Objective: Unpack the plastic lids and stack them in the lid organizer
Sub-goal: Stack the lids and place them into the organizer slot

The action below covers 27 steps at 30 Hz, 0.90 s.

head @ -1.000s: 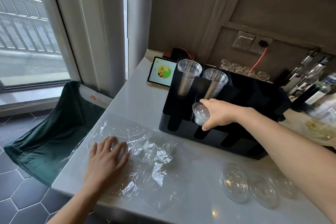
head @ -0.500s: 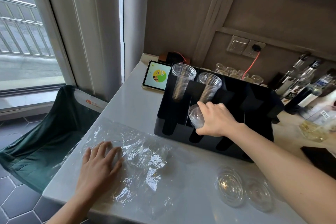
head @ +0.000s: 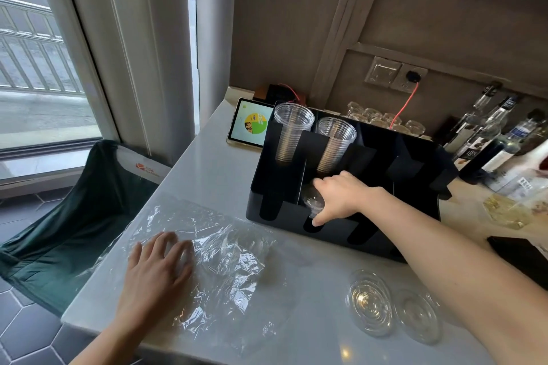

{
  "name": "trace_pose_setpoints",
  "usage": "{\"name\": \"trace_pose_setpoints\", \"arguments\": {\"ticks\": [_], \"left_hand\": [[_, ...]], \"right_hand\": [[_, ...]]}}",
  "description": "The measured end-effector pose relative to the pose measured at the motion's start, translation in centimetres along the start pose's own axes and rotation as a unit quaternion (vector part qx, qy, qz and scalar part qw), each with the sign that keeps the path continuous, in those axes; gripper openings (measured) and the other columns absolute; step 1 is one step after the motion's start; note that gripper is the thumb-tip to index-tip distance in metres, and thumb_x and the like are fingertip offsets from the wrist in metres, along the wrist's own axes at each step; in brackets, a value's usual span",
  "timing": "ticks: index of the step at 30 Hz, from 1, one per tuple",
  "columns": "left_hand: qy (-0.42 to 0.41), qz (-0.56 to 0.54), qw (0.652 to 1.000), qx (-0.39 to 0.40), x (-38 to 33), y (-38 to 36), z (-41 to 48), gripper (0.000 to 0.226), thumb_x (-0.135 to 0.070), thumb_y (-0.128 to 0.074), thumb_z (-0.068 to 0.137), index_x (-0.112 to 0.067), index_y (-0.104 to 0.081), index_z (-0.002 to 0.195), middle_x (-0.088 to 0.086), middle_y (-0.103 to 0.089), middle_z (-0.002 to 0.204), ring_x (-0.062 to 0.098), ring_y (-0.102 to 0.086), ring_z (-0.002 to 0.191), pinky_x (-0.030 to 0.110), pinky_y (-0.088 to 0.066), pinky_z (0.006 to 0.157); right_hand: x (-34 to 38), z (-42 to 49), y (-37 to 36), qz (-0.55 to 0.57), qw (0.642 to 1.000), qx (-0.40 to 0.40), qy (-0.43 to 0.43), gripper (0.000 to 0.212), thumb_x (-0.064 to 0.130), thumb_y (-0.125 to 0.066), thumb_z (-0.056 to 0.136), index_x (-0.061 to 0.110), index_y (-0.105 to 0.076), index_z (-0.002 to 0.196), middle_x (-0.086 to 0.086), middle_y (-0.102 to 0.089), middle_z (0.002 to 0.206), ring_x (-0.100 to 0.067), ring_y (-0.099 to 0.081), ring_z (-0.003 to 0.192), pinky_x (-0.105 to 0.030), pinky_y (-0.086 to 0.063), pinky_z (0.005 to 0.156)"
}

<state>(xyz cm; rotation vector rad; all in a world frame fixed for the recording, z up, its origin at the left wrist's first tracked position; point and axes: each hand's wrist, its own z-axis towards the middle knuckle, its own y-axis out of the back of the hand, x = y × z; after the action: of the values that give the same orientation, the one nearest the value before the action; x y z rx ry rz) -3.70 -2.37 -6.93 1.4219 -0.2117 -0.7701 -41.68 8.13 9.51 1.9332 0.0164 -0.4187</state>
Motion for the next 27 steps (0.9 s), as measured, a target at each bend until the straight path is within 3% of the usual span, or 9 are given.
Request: {"name": "trace_pose_setpoints", "arguments": {"ticks": [5, 9, 14, 17, 21, 24, 27], "left_hand": [[0.002, 0.000, 1.000, 0.000, -0.1, 0.2, 0.0, 0.036, -0.054, -0.039, 0.092, -0.039, -0.059, 0.118, -0.003, -0.057, 0.129, 0.028, -0.050, 0.129, 0.052, -0.029, 0.115], [0.004, 0.000, 1.000, 0.006, -0.1, 0.2, 0.0, 0.039, -0.055, -0.038, 0.092, -0.037, -0.060, 0.119, -0.001, -0.059, 0.130, 0.029, -0.051, 0.130, 0.052, -0.029, 0.115], [0.007, -0.002, 1.000, 0.009, -0.3, 0.5, -0.1, 0.040, -0.055, -0.038, 0.090, -0.037, -0.060, 0.119, 0.000, -0.059, 0.130, 0.029, -0.052, 0.129, 0.052, -0.029, 0.115], [0.006, -0.004, 1.000, 0.011, -0.4, 0.5, 0.0, 0.040, -0.055, -0.038, 0.090, -0.038, -0.060, 0.119, -0.001, -0.059, 0.130, 0.029, -0.052, 0.129, 0.051, -0.029, 0.115], [0.009, -0.004, 1.000, 0.015, -0.3, 0.6, -0.1, 0.041, -0.056, -0.038, 0.090, -0.038, -0.060, 0.120, -0.001, -0.058, 0.131, 0.028, -0.051, 0.130, 0.051, -0.028, 0.115], [0.008, -0.004, 1.000, 0.016, -0.3, 0.6, -0.1, 0.042, -0.055, -0.038, 0.090, -0.037, -0.060, 0.120, 0.000, -0.059, 0.131, 0.029, -0.051, 0.130, 0.051, -0.027, 0.116], [0.007, -0.002, 1.000, 0.019, -0.4, 0.8, 0.0, 0.042, -0.055, -0.038, 0.090, -0.036, -0.061, 0.120, 0.000, -0.059, 0.130, 0.029, -0.052, 0.129, 0.051, -0.028, 0.115]], "right_hand": [[0.4, 0.6, 0.2, -0.002, 0.999, 0.034, -0.002, 0.074, 0.081, -0.062, 0.054, 0.020, -0.044, 0.093, 0.005, -0.054, 0.083, -0.023, -0.054, 0.077, -0.038, -0.040, 0.074], [0.6, 0.4, 0.1, -0.018, 1.000, 0.022, -0.009, 0.086, 0.084, -0.060, 0.055, 0.016, -0.056, 0.108, 0.003, -0.053, 0.088, -0.023, -0.052, 0.077, -0.037, -0.043, 0.073], [1.2, -0.2, -1.0, -0.006, 1.000, -0.020, -0.009, 0.092, 0.087, -0.057, 0.059, 0.013, -0.061, 0.113, -0.002, -0.051, 0.121, -0.025, -0.059, 0.087, -0.036, -0.046, 0.066], [1.4, -0.4, -1.5, 0.004, 0.999, -0.045, -0.005, 0.095, 0.088, -0.052, 0.063, 0.013, -0.059, 0.121, -0.002, -0.052, 0.125, -0.025, -0.055, 0.109, -0.041, -0.050, 0.085], [1.4, -1.3, -2.0, 0.007, 0.997, -0.074, 0.006, 0.097, 0.086, -0.050, 0.067, 0.015, -0.051, 0.134, -0.002, -0.053, 0.130, -0.024, -0.048, 0.118, -0.041, -0.045, 0.099], [1.1, -2.0, -1.9, 0.058, 0.992, -0.116, -0.001, 0.088, 0.081, -0.055, 0.070, 0.018, -0.053, 0.132, 0.000, -0.056, 0.123, -0.023, -0.053, 0.113, -0.038, -0.045, 0.095], [1.1, -2.7, -1.4, 0.032, 0.992, -0.123, -0.001, 0.063, 0.072, -0.053, 0.081, 0.019, -0.065, 0.111, 0.000, -0.062, 0.104, -0.024, -0.061, 0.099, -0.036, -0.046, 0.084]]}}
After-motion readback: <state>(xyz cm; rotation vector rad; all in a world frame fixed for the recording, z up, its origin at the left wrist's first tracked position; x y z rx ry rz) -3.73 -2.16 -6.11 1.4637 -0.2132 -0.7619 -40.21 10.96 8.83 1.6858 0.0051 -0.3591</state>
